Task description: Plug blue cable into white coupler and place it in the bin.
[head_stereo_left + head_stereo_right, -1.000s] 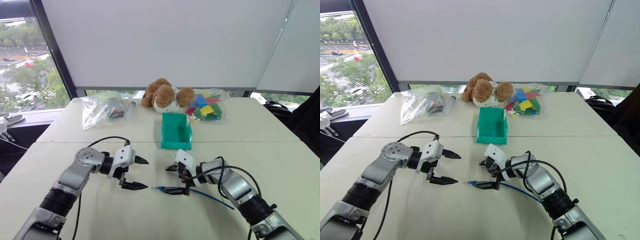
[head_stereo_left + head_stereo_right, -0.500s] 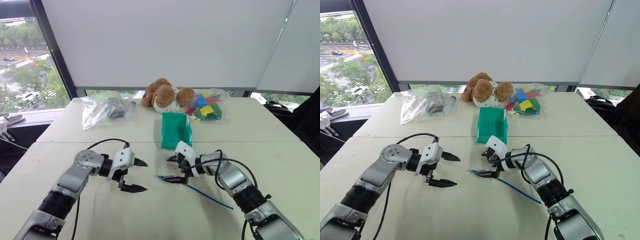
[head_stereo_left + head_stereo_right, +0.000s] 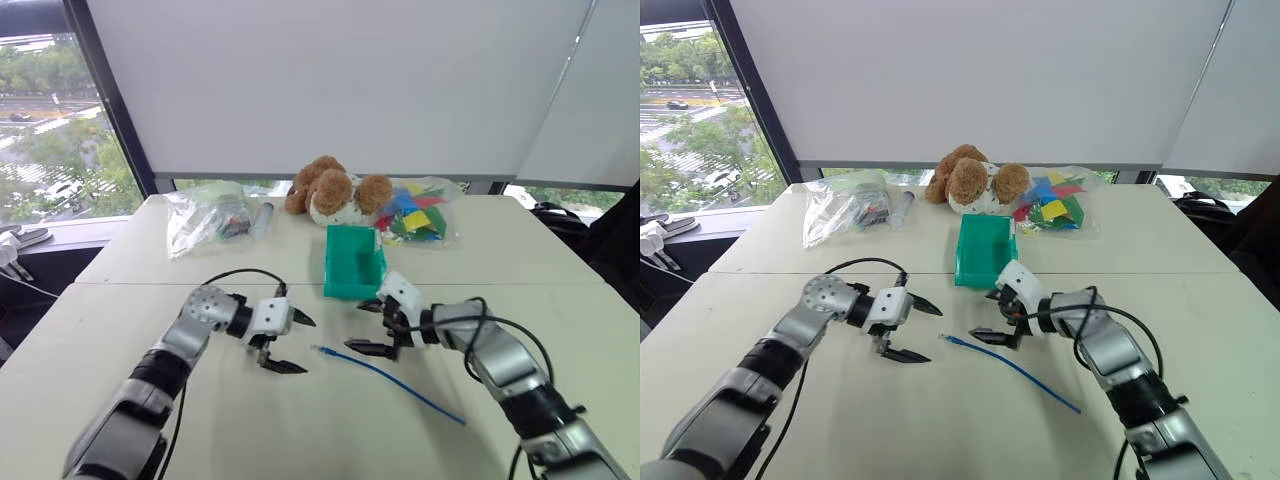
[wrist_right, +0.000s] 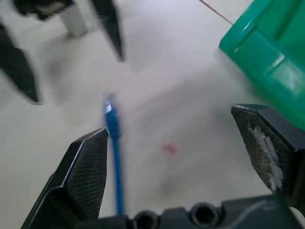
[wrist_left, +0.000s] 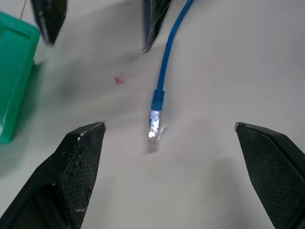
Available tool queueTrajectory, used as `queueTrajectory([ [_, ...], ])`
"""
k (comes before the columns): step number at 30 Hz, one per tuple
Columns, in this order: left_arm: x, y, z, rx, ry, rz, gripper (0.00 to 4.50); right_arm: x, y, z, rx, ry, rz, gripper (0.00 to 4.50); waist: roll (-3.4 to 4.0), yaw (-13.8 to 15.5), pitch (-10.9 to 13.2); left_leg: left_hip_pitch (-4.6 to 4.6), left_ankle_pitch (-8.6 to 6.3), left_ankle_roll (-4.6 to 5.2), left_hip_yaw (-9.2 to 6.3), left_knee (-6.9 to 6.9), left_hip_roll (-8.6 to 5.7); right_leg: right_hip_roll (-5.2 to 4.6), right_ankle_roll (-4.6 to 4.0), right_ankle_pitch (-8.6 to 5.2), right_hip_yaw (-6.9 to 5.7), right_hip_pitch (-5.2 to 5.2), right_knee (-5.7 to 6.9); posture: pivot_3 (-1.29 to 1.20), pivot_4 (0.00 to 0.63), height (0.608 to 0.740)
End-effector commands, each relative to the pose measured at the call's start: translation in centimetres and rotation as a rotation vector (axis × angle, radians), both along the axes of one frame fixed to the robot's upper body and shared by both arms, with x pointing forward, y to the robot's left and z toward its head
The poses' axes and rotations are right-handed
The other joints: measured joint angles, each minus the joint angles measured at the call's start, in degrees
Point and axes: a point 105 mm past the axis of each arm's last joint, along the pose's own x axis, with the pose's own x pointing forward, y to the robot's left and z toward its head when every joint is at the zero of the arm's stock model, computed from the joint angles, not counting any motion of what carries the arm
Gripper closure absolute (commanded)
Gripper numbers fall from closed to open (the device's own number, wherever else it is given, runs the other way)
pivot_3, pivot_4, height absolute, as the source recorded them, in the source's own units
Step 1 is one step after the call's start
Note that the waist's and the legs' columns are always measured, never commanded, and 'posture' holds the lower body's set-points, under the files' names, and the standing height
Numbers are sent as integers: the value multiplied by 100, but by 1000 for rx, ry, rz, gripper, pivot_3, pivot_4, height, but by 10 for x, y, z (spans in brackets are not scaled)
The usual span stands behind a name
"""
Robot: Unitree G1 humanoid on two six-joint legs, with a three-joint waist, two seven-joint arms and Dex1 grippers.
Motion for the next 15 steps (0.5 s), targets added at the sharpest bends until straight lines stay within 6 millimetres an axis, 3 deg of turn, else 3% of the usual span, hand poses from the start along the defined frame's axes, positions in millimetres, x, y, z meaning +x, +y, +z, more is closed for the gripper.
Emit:
queueTrajectory([
  [1, 4, -1, -1, 28, -41, -45, 0, -13, -2, 25, 42, -71, -27, 61, 0, -42, 0, 0, 0, 0, 1, 0, 1, 0, 1, 0, 1, -1, 0, 0, 150, 740],
  [15, 11, -3, -19, 32, 86, 7, 0, -27, -6, 28, 85, -73, -147, 61, -4, -15, -2, 2, 0, 1, -5, 2, 5, 3, 3, 2, 0, 2, 3, 0, 150, 740],
])
